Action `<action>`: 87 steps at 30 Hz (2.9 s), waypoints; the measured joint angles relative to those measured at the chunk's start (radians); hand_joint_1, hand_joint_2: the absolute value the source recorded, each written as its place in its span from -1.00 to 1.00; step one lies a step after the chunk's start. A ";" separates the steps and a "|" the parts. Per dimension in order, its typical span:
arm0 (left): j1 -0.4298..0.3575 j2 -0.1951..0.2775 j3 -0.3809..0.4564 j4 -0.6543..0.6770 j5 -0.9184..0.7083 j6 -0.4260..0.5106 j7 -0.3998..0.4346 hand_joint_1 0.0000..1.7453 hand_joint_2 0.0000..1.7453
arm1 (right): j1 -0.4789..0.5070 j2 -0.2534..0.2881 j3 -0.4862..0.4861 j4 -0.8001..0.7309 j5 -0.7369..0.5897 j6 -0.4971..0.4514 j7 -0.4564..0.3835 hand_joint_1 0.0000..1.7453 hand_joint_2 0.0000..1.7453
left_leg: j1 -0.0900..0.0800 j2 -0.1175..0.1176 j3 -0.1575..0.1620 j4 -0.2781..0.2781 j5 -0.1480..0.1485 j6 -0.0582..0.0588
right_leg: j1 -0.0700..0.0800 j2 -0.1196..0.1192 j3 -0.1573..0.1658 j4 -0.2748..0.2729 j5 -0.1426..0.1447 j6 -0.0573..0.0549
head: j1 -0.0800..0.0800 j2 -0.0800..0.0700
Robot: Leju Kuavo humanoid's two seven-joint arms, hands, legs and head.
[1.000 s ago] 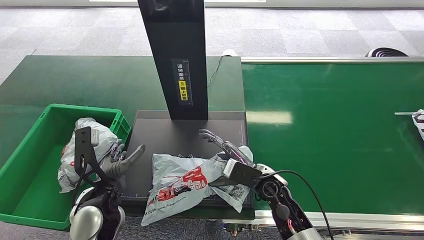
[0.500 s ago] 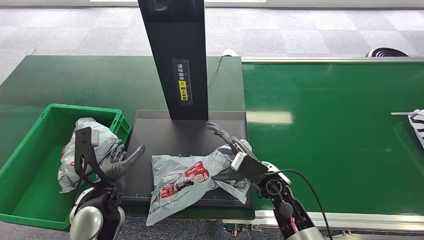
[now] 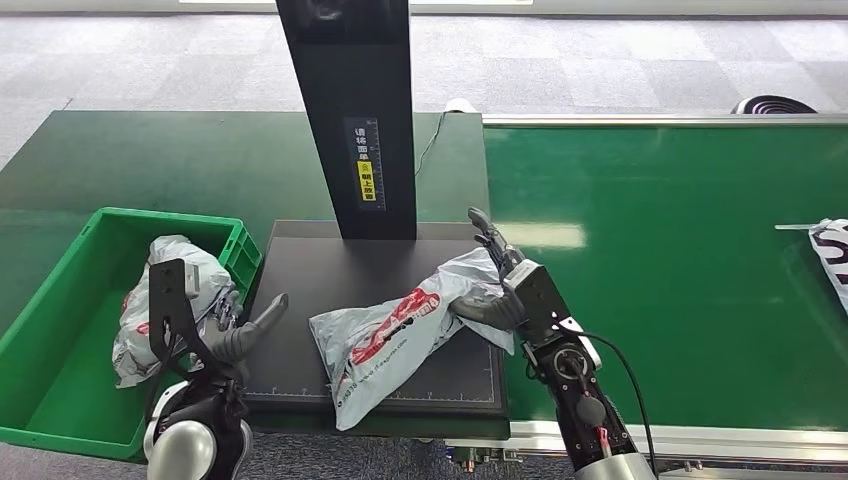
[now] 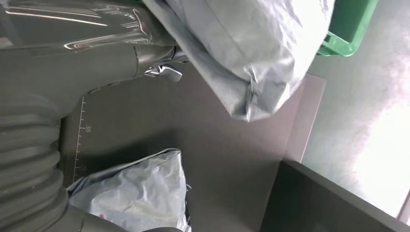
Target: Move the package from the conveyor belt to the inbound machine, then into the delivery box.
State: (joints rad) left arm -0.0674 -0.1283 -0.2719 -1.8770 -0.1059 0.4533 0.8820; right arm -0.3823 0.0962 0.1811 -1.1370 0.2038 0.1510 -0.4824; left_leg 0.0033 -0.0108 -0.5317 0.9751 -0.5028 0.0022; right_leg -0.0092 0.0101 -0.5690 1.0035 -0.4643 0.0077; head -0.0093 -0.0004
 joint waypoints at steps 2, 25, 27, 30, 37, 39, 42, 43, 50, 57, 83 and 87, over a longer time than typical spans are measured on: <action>-0.004 0.013 -0.033 -0.006 -0.011 0.021 0.000 -1.00 1.00 | 0.000 0.000 -0.008 0.000 -0.003 -0.003 0.006 -1.00 1.00 | 0.000 0.000 0.000 0.000 0.000 0.000 | 0.000 0.000 0.000 0.000 0.000 0.000 | 0.000 0.000; -0.052 0.079 -0.200 0.007 -0.185 0.004 0.000 -1.00 1.00 | 0.015 0.003 -0.036 0.001 -0.003 0.049 0.029 -1.00 1.00 | 0.000 0.000 0.000 0.000 0.000 0.000 | 0.000 0.000 0.000 0.000 0.000 0.000 | 0.000 0.000; -0.057 0.083 -0.233 0.041 -0.255 -0.038 0.000 -1.00 1.00 | 0.014 0.003 -0.035 0.003 0.006 0.054 0.029 -1.00 1.00 | 0.000 0.000 0.000 0.000 0.000 0.000 | 0.000 0.000 0.000 0.000 0.000 0.000 | 0.000 0.000; -0.060 0.081 -0.274 0.098 -0.347 -0.119 0.000 -1.00 1.00 | 0.010 0.003 -0.032 0.009 0.021 0.062 0.028 -1.00 1.00 | 0.000 0.001 0.000 0.000 0.000 0.000 | 0.000 0.000 0.000 0.000 0.000 0.000 | 0.000 0.000; -0.074 0.069 -0.343 0.199 -0.479 -0.244 0.000 -1.00 1.00 | -0.002 0.003 -0.023 0.025 0.046 0.074 0.027 -1.00 1.00 | 0.000 0.002 0.001 0.000 0.000 0.000 | 0.000 0.001 -0.001 0.000 0.000 0.000 | 0.000 0.000; -0.080 0.063 -0.359 0.215 -0.494 -0.265 0.000 -1.00 1.00 | -0.005 0.003 -0.023 0.028 0.051 0.074 0.027 -1.00 1.00 | 0.000 0.002 0.001 0.000 0.000 0.000 | 0.000 0.002 -0.001 0.000 0.000 0.000 | 0.000 0.000; -0.089 0.054 -0.377 0.234 -0.501 -0.283 0.000 -1.00 1.00 | -0.008 0.003 -0.023 0.031 0.056 0.074 0.027 -1.00 1.00 | 0.000 0.004 0.001 0.000 0.000 0.000 | 0.000 0.002 -0.001 0.000 0.000 0.000 | 0.000 0.000; -0.092 0.051 -0.380 0.239 -0.500 -0.284 0.000 -1.00 1.00 | -0.008 0.003 -0.023 0.032 0.057 0.074 0.027 -1.00 1.00 | 0.000 0.005 0.001 0.000 0.000 0.000 | 0.000 0.003 -0.001 0.000 0.000 0.000 | 0.000 0.000; -0.107 0.036 -0.387 0.251 -0.480 -0.309 0.000 -1.00 1.00 | -0.010 0.002 -0.023 0.034 0.070 0.074 0.029 -1.00 1.00 | 0.000 0.005 0.001 0.000 0.000 0.000 | 0.000 0.003 -0.001 0.000 0.000 0.000 | 0.000 0.000; -0.161 0.036 -0.454 0.357 -0.523 -0.518 0.000 -1.00 1.00 | -0.034 0.002 -0.023 0.053 0.083 0.074 0.029 -1.00 1.00 | 0.000 0.005 0.001 0.000 0.000 0.000 | 0.000 0.004 -0.001 0.000 0.001 0.000 | 0.000 0.000; -0.233 0.019 -0.483 0.503 -0.533 -0.482 -0.005 1.00 1.00 | 0.028 -0.005 -0.044 -0.009 0.108 0.072 0.049 -1.00 1.00 | 0.000 0.005 0.007 0.000 0.000 0.000 | 0.000 0.004 0.006 0.000 0.001 0.000 | 0.000 0.000; -0.209 0.014 -0.453 0.477 -0.531 -0.448 -0.005 1.00 1.00 | 0.038 -0.005 -0.048 -0.020 0.115 0.074 0.051 -1.00 1.00 | 0.000 0.006 0.007 0.000 0.000 0.000 | 0.000 0.004 0.005 0.000 0.001 0.000 | 0.000 0.000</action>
State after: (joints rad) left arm -0.2764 -0.1147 -0.7245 -1.3995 -0.6366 0.0049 0.8766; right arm -0.3439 0.0914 0.1331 -1.1573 0.3192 0.2250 -0.4313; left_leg 0.0032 -0.0052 -0.5248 0.9751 -0.5032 0.0022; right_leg -0.0093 0.0141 -0.5638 1.0032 -0.4638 0.0075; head -0.0095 -0.0004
